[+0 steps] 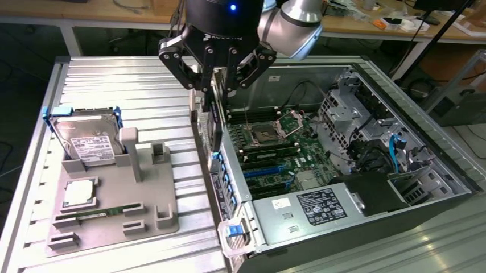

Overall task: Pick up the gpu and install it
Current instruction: 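Pick up the gpu and move the gpu toward the slot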

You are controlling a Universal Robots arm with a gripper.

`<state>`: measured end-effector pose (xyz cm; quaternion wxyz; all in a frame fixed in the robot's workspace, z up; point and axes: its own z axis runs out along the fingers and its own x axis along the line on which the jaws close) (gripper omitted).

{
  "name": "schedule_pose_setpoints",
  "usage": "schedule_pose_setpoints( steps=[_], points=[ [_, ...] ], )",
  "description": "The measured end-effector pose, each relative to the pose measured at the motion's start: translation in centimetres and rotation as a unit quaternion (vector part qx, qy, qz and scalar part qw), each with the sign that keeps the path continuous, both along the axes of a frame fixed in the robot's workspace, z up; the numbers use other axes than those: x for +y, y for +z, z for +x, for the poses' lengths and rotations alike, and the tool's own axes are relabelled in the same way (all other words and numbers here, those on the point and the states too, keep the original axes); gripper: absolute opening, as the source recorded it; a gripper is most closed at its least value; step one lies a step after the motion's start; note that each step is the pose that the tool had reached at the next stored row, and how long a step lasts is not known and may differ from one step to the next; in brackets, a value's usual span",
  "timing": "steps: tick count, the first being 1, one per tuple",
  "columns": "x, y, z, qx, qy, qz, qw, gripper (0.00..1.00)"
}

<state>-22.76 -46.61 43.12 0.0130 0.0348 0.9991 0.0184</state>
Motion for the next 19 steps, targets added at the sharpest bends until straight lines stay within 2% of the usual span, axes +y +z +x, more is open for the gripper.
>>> schedule_pose_setpoints(
  steps=[19],
  points=[
    [0.0, 0.0, 2.0, 0.0001, 0.0, 0.0, 1.0, 0.27]
  ],
)
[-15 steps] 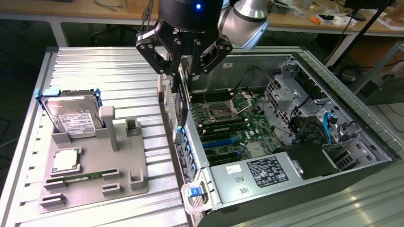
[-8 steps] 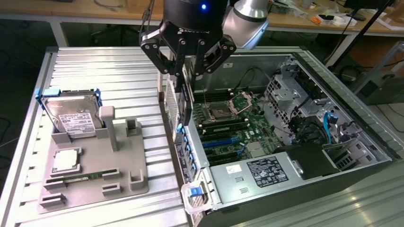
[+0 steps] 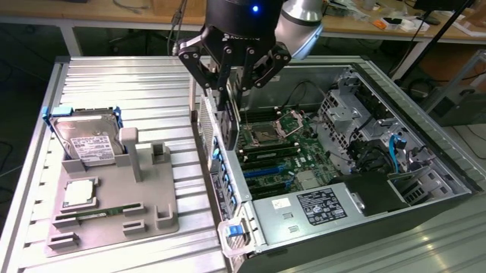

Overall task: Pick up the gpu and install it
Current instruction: 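Pick up the gpu and move the gpu toward the slot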

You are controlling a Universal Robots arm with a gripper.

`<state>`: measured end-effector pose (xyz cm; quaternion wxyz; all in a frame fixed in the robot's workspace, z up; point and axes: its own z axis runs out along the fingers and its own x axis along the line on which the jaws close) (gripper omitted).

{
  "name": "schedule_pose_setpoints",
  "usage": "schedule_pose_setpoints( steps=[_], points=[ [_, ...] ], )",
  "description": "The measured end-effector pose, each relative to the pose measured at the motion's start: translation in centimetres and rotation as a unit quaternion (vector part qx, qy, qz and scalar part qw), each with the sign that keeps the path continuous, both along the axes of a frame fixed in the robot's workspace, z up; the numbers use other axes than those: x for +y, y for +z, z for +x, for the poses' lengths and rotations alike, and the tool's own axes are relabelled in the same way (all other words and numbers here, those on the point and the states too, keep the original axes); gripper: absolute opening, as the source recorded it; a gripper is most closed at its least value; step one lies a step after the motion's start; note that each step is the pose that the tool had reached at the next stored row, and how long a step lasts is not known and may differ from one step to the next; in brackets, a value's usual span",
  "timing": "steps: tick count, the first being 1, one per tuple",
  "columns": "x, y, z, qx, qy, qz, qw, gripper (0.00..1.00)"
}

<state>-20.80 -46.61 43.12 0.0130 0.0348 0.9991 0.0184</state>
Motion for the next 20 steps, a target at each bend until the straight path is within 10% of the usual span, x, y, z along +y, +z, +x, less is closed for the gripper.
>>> schedule_pose_setpoints(
  steps=[20],
  points=[
    [0.0, 0.0, 2.2, 0.0, 0.0, 0.0, 1.0, 0.27]
  ],
)
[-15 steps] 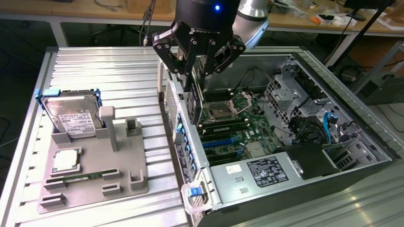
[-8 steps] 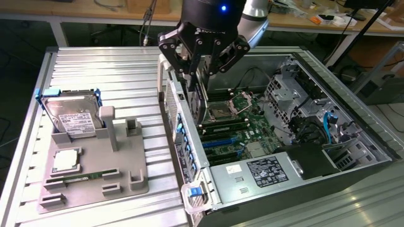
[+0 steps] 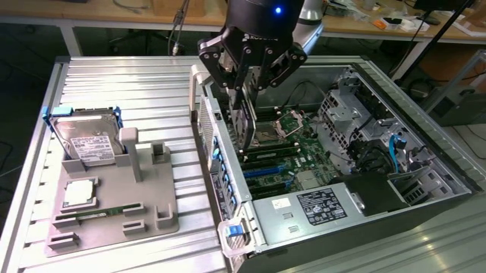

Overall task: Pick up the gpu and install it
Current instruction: 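Pick up the gpu and move the gpu toward the slot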

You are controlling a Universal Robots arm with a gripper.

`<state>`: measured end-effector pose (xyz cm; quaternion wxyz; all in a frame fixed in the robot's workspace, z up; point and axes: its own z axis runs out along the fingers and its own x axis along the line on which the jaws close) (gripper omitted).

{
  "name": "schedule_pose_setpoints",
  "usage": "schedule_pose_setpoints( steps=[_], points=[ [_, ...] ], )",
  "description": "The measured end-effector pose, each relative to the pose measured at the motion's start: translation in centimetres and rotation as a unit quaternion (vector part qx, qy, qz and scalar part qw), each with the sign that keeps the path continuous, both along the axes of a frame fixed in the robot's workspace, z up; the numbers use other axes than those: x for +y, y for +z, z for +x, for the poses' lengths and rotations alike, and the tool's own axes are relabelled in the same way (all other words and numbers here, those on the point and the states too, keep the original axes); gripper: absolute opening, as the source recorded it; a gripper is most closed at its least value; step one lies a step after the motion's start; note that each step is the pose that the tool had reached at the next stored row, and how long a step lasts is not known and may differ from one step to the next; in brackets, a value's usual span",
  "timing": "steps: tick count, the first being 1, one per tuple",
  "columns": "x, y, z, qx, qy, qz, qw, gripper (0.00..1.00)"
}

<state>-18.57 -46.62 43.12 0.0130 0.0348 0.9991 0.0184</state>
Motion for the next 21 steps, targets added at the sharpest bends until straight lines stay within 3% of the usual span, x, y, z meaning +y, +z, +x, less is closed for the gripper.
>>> schedule_pose_setpoints(
  steps=[8, 18, 21],
  points=[
    [0.0, 0.0, 0.9, 0.0, 0.0, 0.0, 1.0, 0.27],
    [0.0, 0.0, 4.7, 0.0, 0.0, -0.0001, 1.0, 0.27],
    [0.0, 0.0, 5.1, 0.0, 0.0, 0.0, 1.0, 0.27]
  ],
)
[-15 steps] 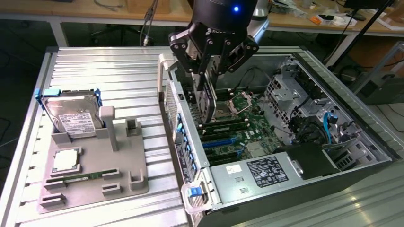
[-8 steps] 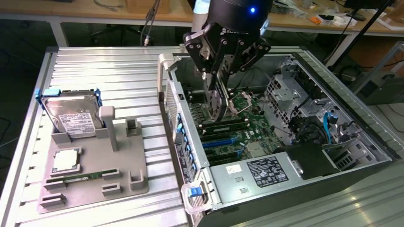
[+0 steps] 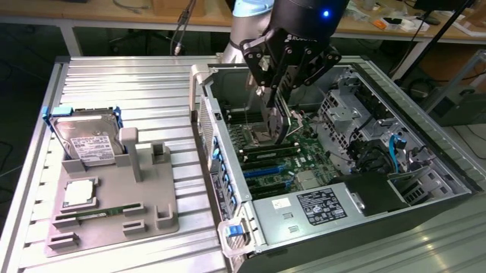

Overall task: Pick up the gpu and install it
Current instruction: 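Pick up the gpu and move the gpu toward the slot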

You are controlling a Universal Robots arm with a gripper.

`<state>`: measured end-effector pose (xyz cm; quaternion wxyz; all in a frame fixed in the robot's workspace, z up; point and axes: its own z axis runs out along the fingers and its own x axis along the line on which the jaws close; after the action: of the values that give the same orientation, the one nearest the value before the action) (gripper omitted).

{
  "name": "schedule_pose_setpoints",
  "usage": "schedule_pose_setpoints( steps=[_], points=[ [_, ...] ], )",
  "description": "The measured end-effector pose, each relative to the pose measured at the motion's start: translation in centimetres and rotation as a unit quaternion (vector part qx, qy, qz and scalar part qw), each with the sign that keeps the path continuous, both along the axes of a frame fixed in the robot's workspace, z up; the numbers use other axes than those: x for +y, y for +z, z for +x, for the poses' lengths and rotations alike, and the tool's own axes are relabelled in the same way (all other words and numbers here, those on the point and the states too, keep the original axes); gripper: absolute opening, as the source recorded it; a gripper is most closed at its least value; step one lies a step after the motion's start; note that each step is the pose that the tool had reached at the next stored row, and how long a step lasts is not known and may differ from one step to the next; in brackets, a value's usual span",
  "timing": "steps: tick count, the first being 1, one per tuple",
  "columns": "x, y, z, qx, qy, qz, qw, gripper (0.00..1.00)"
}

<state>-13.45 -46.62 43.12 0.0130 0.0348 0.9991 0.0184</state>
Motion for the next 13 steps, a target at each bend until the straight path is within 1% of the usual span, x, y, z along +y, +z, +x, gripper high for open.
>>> schedule_pose_setpoints(
  steps=[13],
  points=[
    [0.0, 0.0, 1.7, 0.0, 0.0, 0.0, 1.0, 0.27]
  ],
)
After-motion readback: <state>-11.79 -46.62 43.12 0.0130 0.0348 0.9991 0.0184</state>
